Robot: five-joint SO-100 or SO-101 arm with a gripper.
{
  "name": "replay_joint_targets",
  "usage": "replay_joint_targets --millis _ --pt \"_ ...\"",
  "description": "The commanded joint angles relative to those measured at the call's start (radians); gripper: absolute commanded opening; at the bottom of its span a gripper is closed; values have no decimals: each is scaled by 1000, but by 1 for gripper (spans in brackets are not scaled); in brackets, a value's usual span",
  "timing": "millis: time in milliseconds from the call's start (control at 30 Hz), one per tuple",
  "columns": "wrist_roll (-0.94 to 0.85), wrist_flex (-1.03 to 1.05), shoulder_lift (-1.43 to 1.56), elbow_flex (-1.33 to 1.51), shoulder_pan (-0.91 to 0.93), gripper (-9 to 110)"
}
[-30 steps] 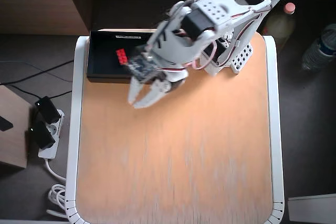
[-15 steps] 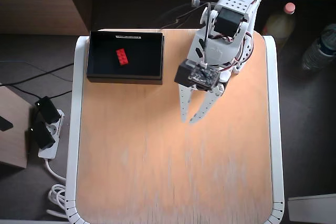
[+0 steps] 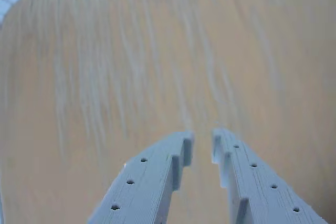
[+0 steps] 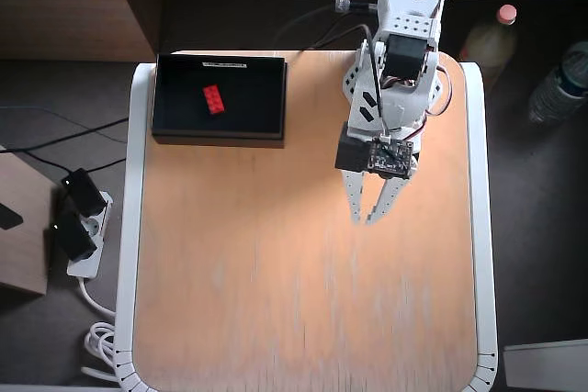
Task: Grasp a lego block and put it in the bin.
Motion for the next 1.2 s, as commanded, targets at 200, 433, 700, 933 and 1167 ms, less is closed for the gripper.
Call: replay_joint_targets --millis 200,433,700,933,1167 --pt "25 -2 152 167 -48 0" --pt "41 -2 164 276 -55 0" --pt "35 -2 164 419 -54 0" --pt "-12 -2 164 578 -54 0" --pt "-146 104 164 594 -54 0"
